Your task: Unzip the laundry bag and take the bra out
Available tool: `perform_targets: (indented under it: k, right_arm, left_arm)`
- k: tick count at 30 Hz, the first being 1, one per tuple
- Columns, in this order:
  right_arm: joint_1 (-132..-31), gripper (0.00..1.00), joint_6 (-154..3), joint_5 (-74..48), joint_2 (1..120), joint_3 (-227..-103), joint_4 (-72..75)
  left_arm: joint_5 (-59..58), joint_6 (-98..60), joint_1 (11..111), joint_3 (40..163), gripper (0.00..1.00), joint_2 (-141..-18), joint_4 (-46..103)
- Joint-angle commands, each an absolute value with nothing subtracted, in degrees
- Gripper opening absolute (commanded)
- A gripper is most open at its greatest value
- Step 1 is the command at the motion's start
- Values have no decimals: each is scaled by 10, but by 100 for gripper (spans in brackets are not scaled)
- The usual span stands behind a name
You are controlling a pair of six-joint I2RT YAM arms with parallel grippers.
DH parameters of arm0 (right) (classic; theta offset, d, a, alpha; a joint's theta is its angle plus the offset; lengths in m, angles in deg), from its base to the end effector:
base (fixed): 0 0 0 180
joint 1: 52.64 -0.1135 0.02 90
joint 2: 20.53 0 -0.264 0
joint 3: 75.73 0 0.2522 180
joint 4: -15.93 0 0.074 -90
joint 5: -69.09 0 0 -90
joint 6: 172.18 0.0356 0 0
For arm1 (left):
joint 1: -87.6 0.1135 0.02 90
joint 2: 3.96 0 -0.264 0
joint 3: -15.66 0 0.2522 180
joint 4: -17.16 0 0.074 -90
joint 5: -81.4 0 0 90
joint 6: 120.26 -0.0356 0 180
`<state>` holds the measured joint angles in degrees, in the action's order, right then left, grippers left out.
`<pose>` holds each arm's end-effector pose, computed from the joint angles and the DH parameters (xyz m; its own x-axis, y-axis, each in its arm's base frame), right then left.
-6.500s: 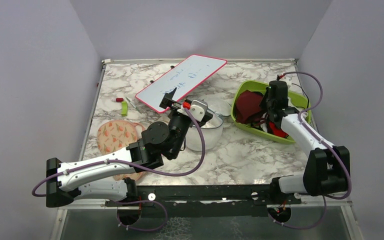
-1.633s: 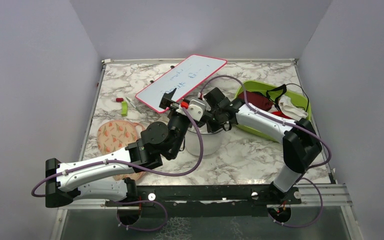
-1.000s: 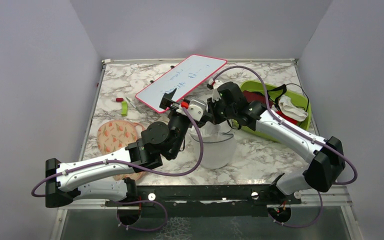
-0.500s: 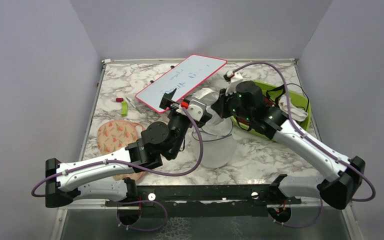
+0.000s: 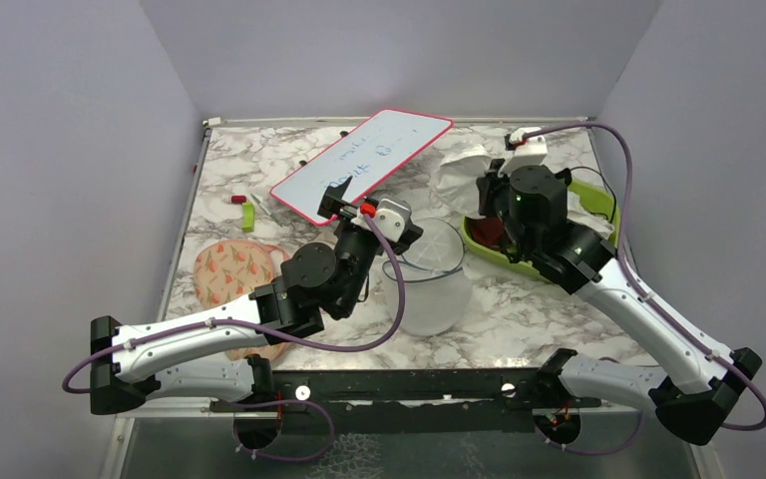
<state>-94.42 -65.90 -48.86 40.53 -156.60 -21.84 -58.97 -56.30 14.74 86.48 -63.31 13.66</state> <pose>0.1825 0.1407 0.3975 -0.2925 0.0707 -0.9536 -0.1813 0.9751 0.1279 0.0928 -0.2079 0.4158 0.2397 0.1729 -0.9553 0.3172 0.9161 0.2453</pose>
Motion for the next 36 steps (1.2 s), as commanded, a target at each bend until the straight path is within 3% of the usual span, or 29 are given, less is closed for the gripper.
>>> perform_targets:
  k: [1, 8, 20, 31, 36]
  right_arm:
    - [-898, 1, -659, -605, 427, -1560, -244]
    - [-706, 1, -622, -418, 470, -1536, -238]
    - [-541, 1, -557, -233, 558, -1430, -136]
    - [-476, 1, -529, -196, 670, -1368, -56]
    - [-476, 1, -537, -198, 653, -1358, -56]
  left_arm:
    - [-579, -556, 149, 873, 92, -630, 136]
    - [-580, -557, 149, 874, 92, -629, 138]
    - [-582, -563, 149, 873, 92, -630, 135]
    - [-582, -564, 149, 873, 92, -628, 135]
    - [-582, -564, 149, 873, 92, -629, 134]
